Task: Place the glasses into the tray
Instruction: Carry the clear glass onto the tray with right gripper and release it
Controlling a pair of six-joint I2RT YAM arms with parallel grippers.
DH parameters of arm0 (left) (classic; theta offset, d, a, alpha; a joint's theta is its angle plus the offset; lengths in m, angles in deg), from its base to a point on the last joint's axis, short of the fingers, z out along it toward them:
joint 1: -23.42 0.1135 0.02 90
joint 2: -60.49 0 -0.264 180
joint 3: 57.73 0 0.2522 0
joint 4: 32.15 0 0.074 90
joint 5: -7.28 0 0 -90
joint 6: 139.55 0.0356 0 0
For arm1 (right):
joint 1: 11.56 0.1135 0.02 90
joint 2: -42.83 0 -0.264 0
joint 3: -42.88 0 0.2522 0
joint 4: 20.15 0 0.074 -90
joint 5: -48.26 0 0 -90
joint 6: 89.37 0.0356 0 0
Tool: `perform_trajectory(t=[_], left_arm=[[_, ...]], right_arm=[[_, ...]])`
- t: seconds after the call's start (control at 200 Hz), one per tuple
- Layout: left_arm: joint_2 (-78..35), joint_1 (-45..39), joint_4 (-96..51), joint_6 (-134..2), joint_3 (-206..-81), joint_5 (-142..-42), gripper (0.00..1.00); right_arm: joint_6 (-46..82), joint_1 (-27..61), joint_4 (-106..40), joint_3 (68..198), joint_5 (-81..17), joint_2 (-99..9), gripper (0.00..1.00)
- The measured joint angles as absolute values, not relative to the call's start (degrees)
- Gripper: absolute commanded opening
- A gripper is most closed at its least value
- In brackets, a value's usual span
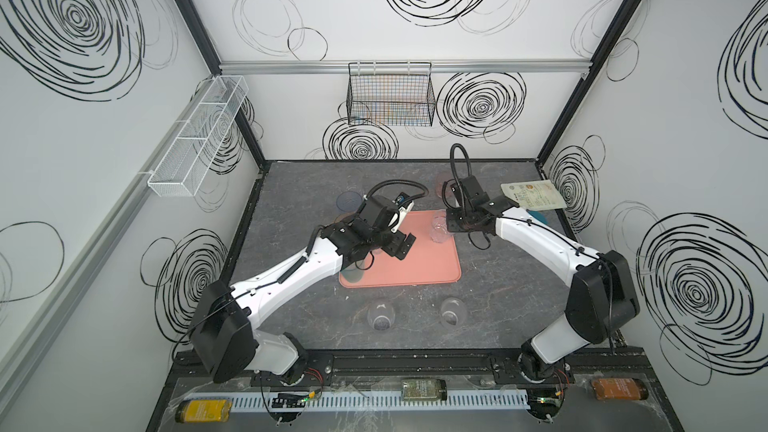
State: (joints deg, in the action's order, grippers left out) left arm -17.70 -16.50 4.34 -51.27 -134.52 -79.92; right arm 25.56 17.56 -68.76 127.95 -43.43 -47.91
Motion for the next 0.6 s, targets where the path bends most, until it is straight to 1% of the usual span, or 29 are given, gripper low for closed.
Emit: perform_trajectory(t=[0.32, 0.495, 0.6], left_arm=[[-3.3, -8.6, 7.3, -53.6, -123.2, -78.9, 0.96], [0.5, -1.2, 7.2, -57.2, -119.9, -80.5, 0.96], [1.7, 1.7, 7.2, -58.7, -118.6, -81.5, 0.96]], right_arm=[[29.2, 29.9, -68.7, 127.9, -43.8, -48.1, 0.01], [32.1, 37.2, -67.8, 127.9, -45.6, -49.8, 0.01], [33.2, 40.6, -67.8, 128.1, -46.9, -52.2, 0.01]])
